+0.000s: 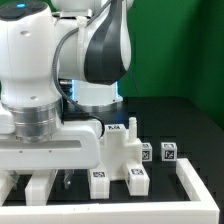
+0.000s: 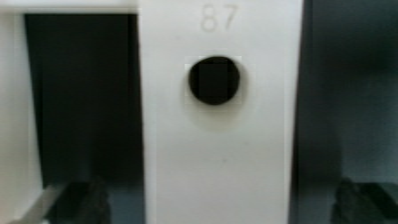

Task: Assemble chair

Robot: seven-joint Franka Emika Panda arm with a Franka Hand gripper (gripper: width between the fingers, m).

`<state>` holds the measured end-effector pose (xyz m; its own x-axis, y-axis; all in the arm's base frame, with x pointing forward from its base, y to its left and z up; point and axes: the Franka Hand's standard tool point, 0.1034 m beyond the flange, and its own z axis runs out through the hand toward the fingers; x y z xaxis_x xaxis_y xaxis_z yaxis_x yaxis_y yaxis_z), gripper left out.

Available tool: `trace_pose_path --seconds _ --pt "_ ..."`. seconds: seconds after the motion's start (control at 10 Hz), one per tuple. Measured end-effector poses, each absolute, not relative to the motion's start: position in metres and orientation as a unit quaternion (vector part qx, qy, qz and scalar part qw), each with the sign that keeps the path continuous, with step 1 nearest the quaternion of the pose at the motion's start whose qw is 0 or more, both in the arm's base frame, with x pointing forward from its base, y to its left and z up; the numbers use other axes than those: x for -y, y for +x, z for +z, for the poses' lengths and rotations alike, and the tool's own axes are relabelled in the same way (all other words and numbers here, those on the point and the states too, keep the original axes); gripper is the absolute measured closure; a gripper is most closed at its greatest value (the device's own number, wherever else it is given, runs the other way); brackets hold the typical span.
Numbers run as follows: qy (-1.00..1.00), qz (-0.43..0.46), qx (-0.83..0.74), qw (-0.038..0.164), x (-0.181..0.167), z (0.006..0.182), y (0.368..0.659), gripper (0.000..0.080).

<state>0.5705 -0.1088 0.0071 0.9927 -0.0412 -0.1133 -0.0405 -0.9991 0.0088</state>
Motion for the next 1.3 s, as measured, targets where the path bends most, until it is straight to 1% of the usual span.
trace_pose_path --seconds 0.1,0.2,0.3,0.6,0.7,0.8,1.0,1.1,1.2,1.3 --pt "0.998 -0.057 0.021 0.003 0.109 0.007 0.570 0.0364" --pt "0.998 -0.057 0.021 0.003 0.110 0.007 0.570 0.0364" --pt "0.998 -0.057 0.021 0.004 0.110 0.007 0.570 0.0518" --pt "0.998 -0.056 0.020 0.004 0.108 0.008 0.571 0.0515" --pt "0.998 -0.054 0.020 0.003 0.108 0.011 0.572 0.0515" --pt "0.998 -0.051 0.019 0.001 0.108 0.020 0.575 0.0515" --pt "0.999 -0.047 0.009 -0.001 0.110 0.055 0.580 0.0515" --pt "0.999 -0.047 0.002 -0.005 0.110 0.075 0.582 0.0515" --pt "0.999 -0.048 -0.001 -0.012 0.108 0.100 0.583 0.0515" --pt "0.999 -0.038 -0.010 -0.011 0.103 0.120 0.587 0.0515"
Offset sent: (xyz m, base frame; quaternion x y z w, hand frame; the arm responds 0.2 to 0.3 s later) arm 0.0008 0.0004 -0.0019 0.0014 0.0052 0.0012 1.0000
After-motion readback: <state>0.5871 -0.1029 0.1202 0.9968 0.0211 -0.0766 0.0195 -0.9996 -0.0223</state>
